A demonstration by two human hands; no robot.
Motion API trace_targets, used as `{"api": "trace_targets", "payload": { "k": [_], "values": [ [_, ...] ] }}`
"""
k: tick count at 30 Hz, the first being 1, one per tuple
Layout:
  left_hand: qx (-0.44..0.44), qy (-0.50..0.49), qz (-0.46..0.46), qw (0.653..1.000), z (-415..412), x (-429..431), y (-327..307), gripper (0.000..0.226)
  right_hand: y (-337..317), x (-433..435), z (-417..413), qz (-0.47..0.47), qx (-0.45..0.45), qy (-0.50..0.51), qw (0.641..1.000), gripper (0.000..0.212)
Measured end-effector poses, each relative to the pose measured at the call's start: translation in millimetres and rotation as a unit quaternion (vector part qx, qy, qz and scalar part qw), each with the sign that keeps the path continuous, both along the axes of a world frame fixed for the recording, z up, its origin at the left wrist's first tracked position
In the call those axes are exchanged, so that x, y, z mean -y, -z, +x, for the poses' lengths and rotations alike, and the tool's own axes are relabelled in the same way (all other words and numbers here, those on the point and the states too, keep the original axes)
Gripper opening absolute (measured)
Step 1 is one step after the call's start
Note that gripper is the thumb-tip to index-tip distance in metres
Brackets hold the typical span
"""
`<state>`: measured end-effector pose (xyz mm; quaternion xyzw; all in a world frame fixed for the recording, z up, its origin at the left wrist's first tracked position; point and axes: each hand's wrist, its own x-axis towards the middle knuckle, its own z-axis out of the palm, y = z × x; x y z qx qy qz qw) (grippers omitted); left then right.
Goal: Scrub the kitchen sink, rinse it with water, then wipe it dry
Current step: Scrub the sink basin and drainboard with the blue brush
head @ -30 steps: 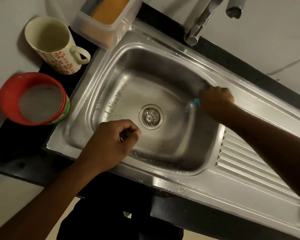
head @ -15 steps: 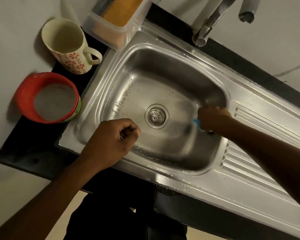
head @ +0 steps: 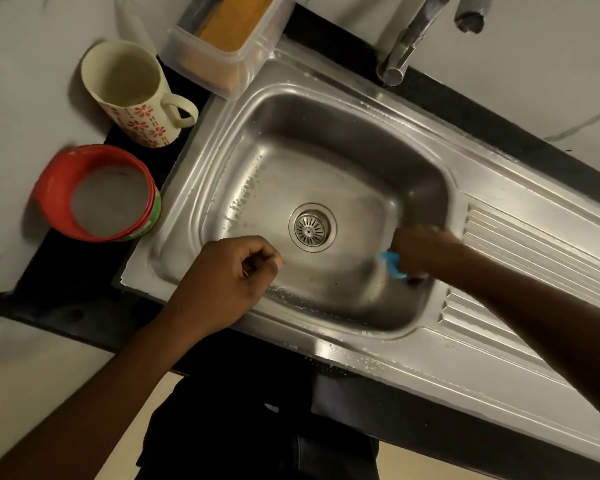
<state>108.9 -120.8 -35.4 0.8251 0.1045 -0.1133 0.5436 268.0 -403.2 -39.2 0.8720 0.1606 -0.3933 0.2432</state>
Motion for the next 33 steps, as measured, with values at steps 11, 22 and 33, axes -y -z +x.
{"api": "trace_targets", "payload": {
  "k": [11,22,33],
  "values": [
    [0.018,0.000,0.019,1.000,-7,-3,-20,0.011,-33,13,46,0.061,0.157,0.029,0.985,0.040],
    [0.025,-0.007,0.026,0.999,-20,-9,-31,0.011,-10,26,-55,0.082,-0.051,0.075,0.993,0.037],
    [0.027,-0.006,0.037,0.999,-23,-10,-39,0.011,-48,37,24,0.125,0.180,0.104,0.970,0.041]
  ]
}}
